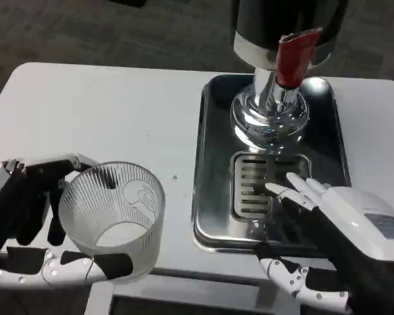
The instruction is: Grasp the cup under the faucet to collect the drink, then remove the cup.
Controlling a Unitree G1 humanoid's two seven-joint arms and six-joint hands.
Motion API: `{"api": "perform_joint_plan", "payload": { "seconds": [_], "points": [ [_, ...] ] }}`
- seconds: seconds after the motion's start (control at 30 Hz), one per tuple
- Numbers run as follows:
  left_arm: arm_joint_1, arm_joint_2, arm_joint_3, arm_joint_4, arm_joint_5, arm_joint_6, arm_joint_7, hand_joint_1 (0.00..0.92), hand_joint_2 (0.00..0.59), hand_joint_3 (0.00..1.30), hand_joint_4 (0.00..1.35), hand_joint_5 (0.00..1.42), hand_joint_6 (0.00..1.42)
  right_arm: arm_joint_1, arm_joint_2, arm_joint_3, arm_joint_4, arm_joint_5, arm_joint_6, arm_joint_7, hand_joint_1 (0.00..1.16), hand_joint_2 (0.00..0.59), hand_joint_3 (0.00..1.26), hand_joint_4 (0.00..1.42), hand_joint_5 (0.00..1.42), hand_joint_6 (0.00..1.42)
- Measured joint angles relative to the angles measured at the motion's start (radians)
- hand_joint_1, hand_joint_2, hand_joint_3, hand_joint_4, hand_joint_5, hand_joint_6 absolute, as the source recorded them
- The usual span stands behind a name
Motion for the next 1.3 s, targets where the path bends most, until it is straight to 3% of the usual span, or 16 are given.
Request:
{"api": "perform_joint_plan", "payload": {
  "seconds": [0.2, 0.47, 0.63, 0.87, 1.3],
  "points": [
    [-0.06, 0.005, -0.028, 0.041, 0.028, 0.001, 0.0, 0.439, 0.114, 0.96, 1.15, 1.35, 1.42, 0.003, -0.003, -0.022, -0.001, 0.0, 0.007, 0.0, 0.44, 0.475, 0.13, 0.0, 0.0, 0.0],
    [-0.228, 0.005, -0.135, 0.164, 0.092, 0.024, 0.02, 0.439, 0.114, 0.96, 1.15, 1.35, 1.42, 0.03, -0.014, -0.065, -0.025, 0.001, 0.012, 0.001, 0.44, 0.475, 0.09, 0.0, 0.0, 0.0],
    [-0.302, 0.001, -0.201, 0.235, 0.143, 0.025, 0.05, 0.439, 0.114, 0.96, 1.15, 1.35, 1.42, 0.059, -0.022, -0.114, -0.029, 0.001, 0.012, -0.007, 0.44, 0.475, 0.06, 0.0, 0.0, 0.0],
    [-0.433, -0.027, -0.297, 0.348, 0.197, 0.031, 0.101, 0.439, 0.119, 0.96, 1.15, 1.35, 1.42, 0.064, -0.023, -0.161, -0.027, 0.003, 0.012, -0.04, 0.44, 0.475, 0.05, 0.0, 0.0, 0.0],
    [-0.553, -0.059, -0.402, 0.484, 0.24, 0.033, 0.175, 0.439, 0.119, 0.96, 1.15, 1.35, 1.42, 0.074, -0.021, -0.184, 0.013, 0.003, 0.014, -0.123, 0.43, 0.484, 0.04, 0.0, 0.0, 0.01]
  ]
}}
